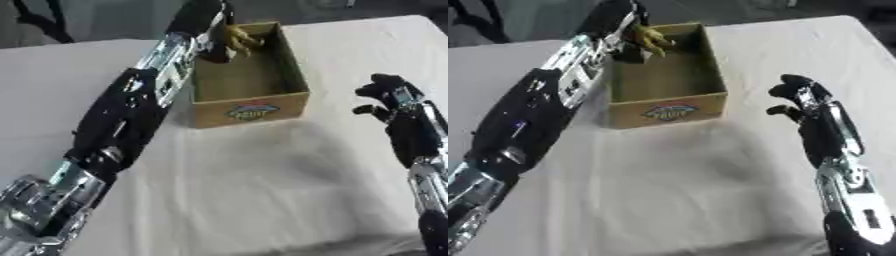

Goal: Pick up objects on the table and place them in the box.

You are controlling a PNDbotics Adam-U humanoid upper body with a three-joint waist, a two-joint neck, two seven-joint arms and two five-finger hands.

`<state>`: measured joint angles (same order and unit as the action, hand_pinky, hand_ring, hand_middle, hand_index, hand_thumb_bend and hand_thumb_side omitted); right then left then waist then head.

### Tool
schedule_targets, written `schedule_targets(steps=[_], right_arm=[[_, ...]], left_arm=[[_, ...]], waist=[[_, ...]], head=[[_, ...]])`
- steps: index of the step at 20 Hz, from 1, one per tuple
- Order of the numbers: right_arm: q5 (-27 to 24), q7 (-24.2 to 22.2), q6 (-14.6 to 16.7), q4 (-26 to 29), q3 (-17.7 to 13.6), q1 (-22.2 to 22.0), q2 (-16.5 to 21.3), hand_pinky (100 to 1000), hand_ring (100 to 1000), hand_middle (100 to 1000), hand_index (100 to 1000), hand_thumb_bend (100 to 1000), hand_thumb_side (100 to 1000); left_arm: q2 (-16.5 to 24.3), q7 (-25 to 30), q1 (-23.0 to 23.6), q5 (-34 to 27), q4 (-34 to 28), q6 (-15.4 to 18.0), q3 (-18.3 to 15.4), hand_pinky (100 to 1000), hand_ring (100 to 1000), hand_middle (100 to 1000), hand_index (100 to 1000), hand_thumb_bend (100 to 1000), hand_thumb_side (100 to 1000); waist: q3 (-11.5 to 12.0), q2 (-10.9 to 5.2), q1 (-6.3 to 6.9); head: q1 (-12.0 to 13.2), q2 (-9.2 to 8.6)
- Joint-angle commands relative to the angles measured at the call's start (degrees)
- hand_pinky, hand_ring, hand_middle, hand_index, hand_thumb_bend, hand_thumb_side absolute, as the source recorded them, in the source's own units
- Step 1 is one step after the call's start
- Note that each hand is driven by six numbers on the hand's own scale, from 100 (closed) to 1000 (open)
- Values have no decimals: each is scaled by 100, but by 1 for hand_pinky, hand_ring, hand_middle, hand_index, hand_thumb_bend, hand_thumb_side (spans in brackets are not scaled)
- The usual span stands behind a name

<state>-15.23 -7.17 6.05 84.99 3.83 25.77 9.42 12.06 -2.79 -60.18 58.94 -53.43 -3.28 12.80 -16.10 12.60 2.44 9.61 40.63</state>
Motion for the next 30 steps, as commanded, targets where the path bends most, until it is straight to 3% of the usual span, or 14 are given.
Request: schedule_targets(steps=[1, 10, 12, 16, 21, 23, 25, 30], right_arm=[[-46, -36, 3, 67, 16, 118, 34, 570, 752, 611, 746, 100, 600], [-52, -74, -5, 62, 41, 135, 20, 570, 753, 611, 746, 100, 603], [-53, -80, -7, 61, 43, 136, 20, 570, 754, 611, 746, 100, 604], [-51, -84, -9, 56, 42, 128, 20, 570, 754, 611, 746, 100, 605], [-49, -88, -12, 43, 38, 118, 18, 570, 754, 611, 746, 100, 608], [-51, -89, -13, 39, 38, 113, 18, 570, 754, 610, 746, 100, 608], [-52, -91, -12, 37, 37, 109, 18, 570, 755, 610, 746, 100, 608], [-52, -85, -14, 26, 25, 79, 24, 570, 755, 610, 746, 100, 608]], left_arm=[[20, 75, -78, 146, 95, 88, -55, 252, 158, 164, 343, 259, 107], [-29, 871, -2, 195, 318, 491, -37, 344, 264, 270, 431, 280, 100], [-31, 1172, 1, 230, 338, 595, -18, 438, 387, 418, 547, 392, 100], [-26, 1820, 1, 283, 338, 734, -22, 538, 562, 584, 697, 547, 100], [-18, 2570, 21, 276, 366, 865, -31, 652, 715, 748, 779, 792, 408], [-7, 2806, 12, 251, 336, 900, -68, 680, 743, 773, 801, 882, 476], [15, 2929, -5, 189, 261, 906, -109, 690, 751, 778, 806, 909, 487], [153, 2572, -73, -125, -232, 768, -175, 657, 704, 725, 778, 864, 427]], waist=[[-27, -73, -8], [-71, -41, 9], [-70, -40, 12], [-64, -46, 15], [-49, -48, 7], [-42, -50, 3], [-33, -53, 0], [30, -83, -12]], head=[[113, -87], [252, -114], [280, -104], [315, -81], [304, -78], [297, -70], [290, -60], [268, -23]])
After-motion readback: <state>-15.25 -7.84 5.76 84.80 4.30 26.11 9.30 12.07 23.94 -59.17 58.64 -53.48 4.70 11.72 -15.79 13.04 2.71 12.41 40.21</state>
